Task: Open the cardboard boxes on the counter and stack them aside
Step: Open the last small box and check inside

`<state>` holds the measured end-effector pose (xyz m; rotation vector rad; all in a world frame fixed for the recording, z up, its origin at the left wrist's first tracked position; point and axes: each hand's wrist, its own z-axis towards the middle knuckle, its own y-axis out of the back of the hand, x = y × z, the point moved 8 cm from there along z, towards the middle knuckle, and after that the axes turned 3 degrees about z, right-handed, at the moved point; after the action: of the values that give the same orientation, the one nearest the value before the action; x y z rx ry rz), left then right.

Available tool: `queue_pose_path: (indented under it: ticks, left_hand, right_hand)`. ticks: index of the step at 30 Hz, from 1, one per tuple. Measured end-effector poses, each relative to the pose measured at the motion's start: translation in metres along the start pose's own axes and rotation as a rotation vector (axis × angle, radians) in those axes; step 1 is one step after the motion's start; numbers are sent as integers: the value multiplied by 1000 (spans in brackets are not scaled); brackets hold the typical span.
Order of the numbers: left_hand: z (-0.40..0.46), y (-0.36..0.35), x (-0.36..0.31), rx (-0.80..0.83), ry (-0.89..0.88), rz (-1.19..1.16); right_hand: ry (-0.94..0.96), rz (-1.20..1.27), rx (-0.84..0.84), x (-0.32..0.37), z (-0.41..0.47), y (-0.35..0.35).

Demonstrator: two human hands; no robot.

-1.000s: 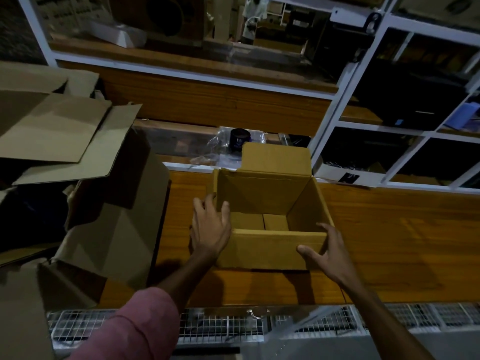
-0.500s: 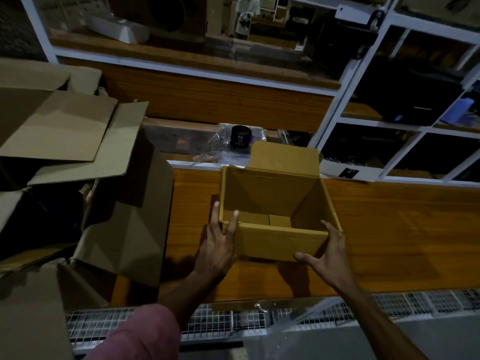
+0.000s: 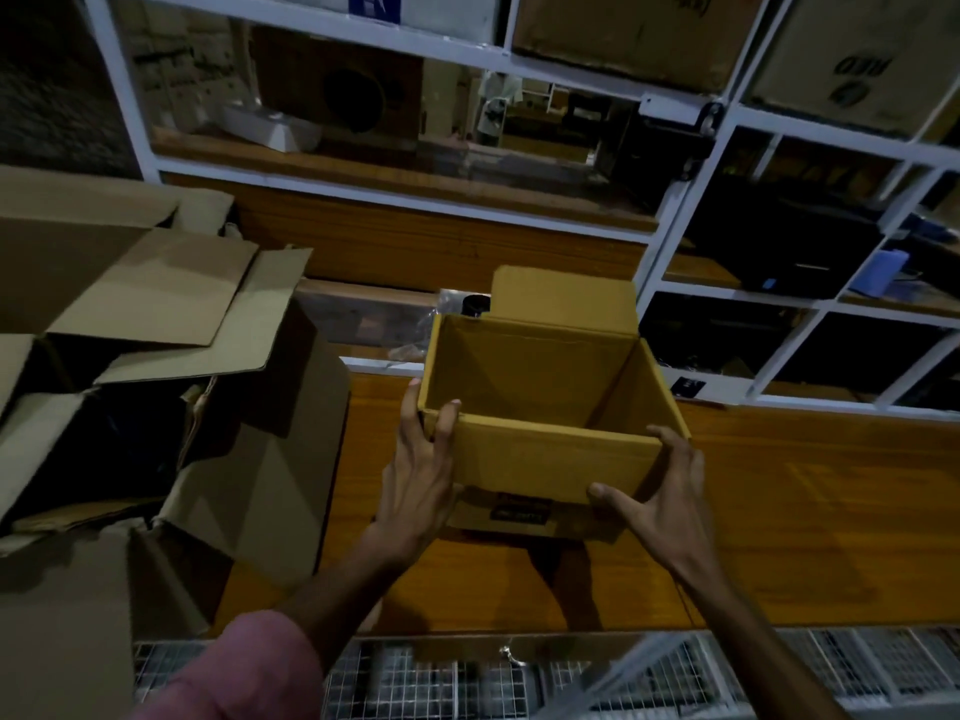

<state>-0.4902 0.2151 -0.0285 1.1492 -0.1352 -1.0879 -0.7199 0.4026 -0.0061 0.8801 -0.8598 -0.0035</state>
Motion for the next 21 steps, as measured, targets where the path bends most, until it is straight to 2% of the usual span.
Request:
queue_pose_path:
  ticks: [5, 13, 21]
  left_hand:
    - [27, 53, -35, -130, -68, 60]
    - [31, 137, -76, -228, -179, 136]
    - [19, 257, -80, -367, -190, 269]
  right_hand:
    - [111, 42, -51, 31, 12, 40]
    - [310, 42, -95, 80, 19, 86]
    - [537, 73, -136, 187, 29, 109]
